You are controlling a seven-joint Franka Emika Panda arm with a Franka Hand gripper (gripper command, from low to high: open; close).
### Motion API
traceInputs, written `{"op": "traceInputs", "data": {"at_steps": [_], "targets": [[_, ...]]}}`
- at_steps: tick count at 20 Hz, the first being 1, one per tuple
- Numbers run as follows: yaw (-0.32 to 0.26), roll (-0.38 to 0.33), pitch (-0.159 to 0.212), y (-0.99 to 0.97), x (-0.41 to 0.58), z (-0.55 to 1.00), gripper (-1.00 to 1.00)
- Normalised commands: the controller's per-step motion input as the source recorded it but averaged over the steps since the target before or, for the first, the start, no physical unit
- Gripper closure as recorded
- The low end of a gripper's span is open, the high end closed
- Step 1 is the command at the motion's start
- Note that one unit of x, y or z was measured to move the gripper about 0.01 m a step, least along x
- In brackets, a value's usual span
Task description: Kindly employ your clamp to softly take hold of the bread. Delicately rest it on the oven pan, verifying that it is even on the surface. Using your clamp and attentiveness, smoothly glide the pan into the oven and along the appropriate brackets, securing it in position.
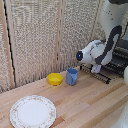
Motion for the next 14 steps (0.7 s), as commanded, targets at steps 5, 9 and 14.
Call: {"op": "traceInputs", "data": {"at_steps": [5, 9, 14], "targets": [[-0.136, 0.123, 0.017, -0.32, 0.322, 0.70, 1.00], [-0.083, 0.125, 0.038, -0.29, 0.506, 0.68, 1.00], [-0.036, 0.153, 0.030, -0.68, 0.206, 0.61, 1.00]]}}
